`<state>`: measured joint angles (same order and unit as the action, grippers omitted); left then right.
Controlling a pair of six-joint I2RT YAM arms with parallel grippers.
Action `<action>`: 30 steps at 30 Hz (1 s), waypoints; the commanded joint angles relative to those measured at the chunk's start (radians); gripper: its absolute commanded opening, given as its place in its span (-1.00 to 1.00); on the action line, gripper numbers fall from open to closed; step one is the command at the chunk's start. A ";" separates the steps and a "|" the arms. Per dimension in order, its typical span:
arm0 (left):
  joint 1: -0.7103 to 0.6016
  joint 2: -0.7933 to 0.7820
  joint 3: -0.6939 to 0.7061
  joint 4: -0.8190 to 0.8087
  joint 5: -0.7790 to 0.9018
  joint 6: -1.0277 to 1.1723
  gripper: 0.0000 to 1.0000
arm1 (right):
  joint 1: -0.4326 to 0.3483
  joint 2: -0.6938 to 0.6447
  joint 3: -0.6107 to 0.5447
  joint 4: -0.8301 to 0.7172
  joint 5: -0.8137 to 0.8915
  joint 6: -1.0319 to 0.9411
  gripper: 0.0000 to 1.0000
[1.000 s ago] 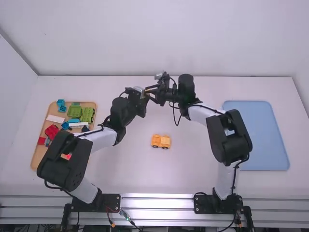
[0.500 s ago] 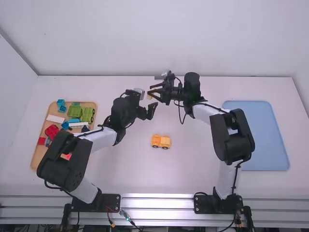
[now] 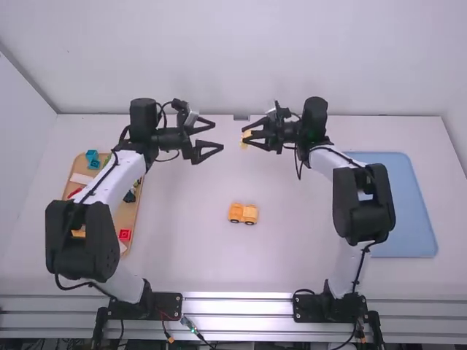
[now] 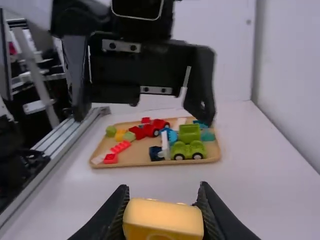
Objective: Assemble lego blocks to make yellow taxi
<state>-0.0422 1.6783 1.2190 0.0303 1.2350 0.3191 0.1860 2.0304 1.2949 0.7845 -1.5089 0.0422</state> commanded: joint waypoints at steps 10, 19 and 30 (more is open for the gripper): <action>-0.050 0.071 -0.010 -0.142 0.091 0.381 0.91 | 0.049 0.006 0.022 0.124 -0.050 0.157 -0.81; -0.076 0.071 -0.035 -0.016 0.016 0.222 0.71 | 0.070 0.006 0.021 0.128 -0.051 0.141 -0.81; -0.078 0.071 -0.035 0.013 0.013 0.179 0.26 | 0.079 0.006 0.021 0.129 -0.047 0.133 -0.81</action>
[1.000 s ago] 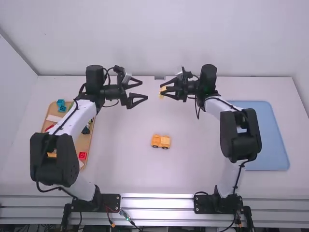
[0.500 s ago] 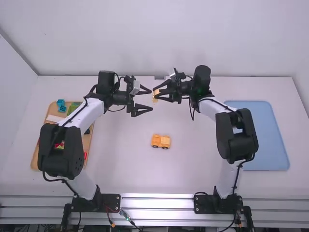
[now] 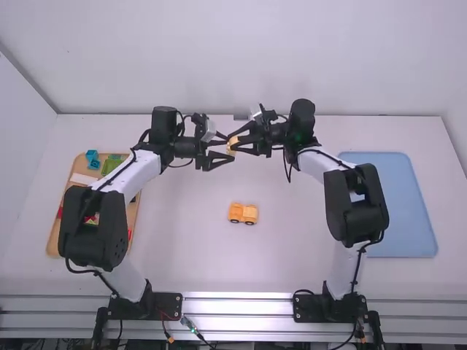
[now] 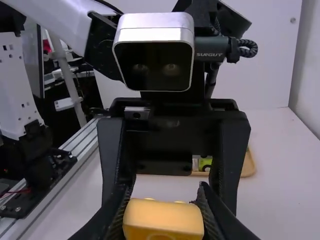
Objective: Assemble lego blocks to make yellow taxi
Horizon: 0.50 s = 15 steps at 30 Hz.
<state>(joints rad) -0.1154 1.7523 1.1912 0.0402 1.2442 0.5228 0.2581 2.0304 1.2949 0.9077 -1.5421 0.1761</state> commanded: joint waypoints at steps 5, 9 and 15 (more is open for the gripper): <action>-0.002 -0.003 -0.007 0.007 0.047 -0.029 0.16 | 0.011 0.006 0.020 0.005 -0.005 -0.023 -0.81; -0.008 -0.003 -0.007 0.014 0.045 -0.029 0.04 | 0.009 0.006 0.020 0.005 -0.006 -0.027 -0.81; -0.009 -0.003 -0.007 0.014 0.050 -0.029 -0.36 | 0.016 0.006 0.020 0.005 -0.005 -0.027 -0.79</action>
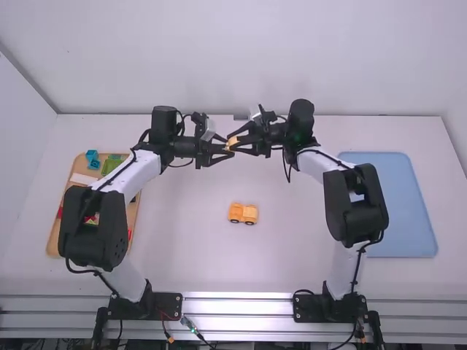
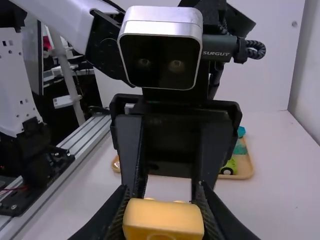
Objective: Assemble lego blocks to make yellow taxi
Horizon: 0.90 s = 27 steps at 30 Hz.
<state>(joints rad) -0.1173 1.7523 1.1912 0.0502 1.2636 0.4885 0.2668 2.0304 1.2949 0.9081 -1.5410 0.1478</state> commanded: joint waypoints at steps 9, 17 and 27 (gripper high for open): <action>-0.005 -0.003 -0.007 -0.002 0.029 0.005 -0.76 | 0.007 0.006 0.020 0.005 0.010 0.002 -0.71; -0.001 -0.004 -0.007 -0.107 -0.167 -0.039 -0.97 | -0.039 0.006 0.018 -0.074 0.252 -0.010 0.97; -0.042 -0.005 -0.005 -0.416 -0.577 -0.056 -0.96 | -0.117 -0.066 0.018 -0.699 0.996 -0.235 0.97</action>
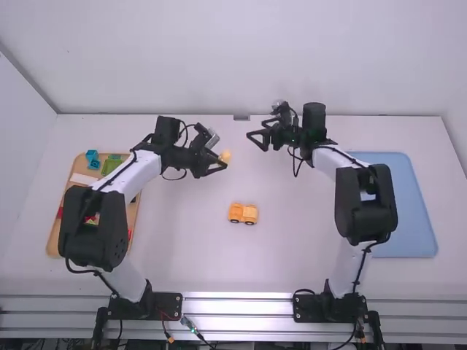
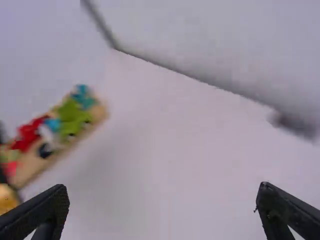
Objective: Assemble lego blocks to make yellow taxi
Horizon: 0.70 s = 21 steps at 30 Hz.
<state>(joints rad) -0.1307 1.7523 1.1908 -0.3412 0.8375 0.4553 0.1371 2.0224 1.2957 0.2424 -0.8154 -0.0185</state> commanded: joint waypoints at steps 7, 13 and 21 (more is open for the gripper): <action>-0.136 -0.009 -0.005 -0.170 -0.729 -0.515 -0.96 | 0.042 -0.127 0.018 -0.188 0.658 -0.087 0.98; -0.237 -0.008 -0.024 -0.325 -0.865 -0.786 -0.96 | 0.047 -0.134 0.018 -0.183 0.729 -0.086 0.97; -0.228 -0.008 -0.097 -0.343 -0.854 -1.231 -0.96 | 0.047 -0.134 0.018 -0.206 0.727 -0.084 0.98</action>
<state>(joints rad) -0.3706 1.7523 1.1179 -0.6834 0.0055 -0.5312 0.1867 1.9121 1.2961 0.0391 -0.1036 -0.1040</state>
